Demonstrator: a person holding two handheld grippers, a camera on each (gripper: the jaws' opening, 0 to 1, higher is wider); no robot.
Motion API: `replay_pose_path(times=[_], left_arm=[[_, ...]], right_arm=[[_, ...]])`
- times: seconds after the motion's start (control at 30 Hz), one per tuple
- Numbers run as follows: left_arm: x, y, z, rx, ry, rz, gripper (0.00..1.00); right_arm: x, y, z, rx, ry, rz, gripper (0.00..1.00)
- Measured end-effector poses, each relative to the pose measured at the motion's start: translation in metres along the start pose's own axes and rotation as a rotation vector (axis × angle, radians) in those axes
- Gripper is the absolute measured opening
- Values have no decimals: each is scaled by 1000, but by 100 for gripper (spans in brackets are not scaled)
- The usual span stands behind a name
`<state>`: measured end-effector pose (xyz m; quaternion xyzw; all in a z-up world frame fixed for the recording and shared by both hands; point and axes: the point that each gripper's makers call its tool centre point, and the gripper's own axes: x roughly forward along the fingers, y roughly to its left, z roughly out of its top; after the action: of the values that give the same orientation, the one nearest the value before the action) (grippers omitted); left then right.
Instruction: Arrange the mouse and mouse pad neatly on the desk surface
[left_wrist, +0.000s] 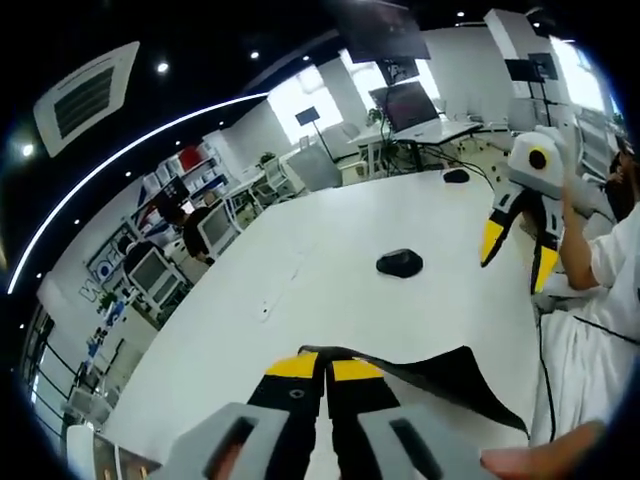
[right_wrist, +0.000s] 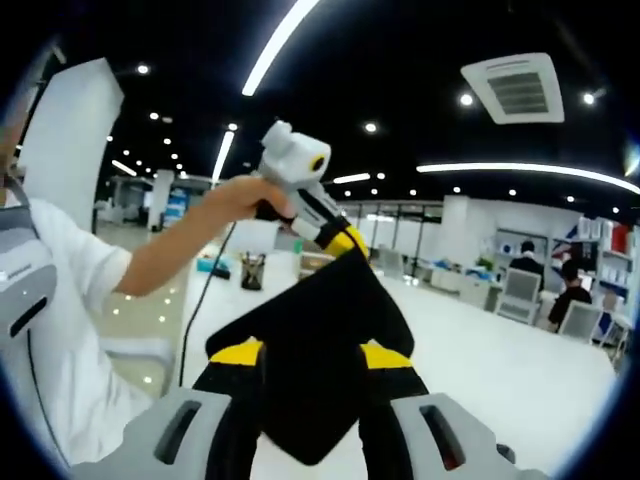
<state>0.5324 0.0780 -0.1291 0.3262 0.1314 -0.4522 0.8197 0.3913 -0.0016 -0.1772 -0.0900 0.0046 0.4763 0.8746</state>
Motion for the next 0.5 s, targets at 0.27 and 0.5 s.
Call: replay_pose_path(times=[0.27,0.5], left_arm=[[0,-2,-4,-6,2,-9,4],[-1,-4,-6,-12,-1,-12,4]], right_arm=[[8,10,-11,-38,71,11,56],[24,26,-13,-23,92,37,66]])
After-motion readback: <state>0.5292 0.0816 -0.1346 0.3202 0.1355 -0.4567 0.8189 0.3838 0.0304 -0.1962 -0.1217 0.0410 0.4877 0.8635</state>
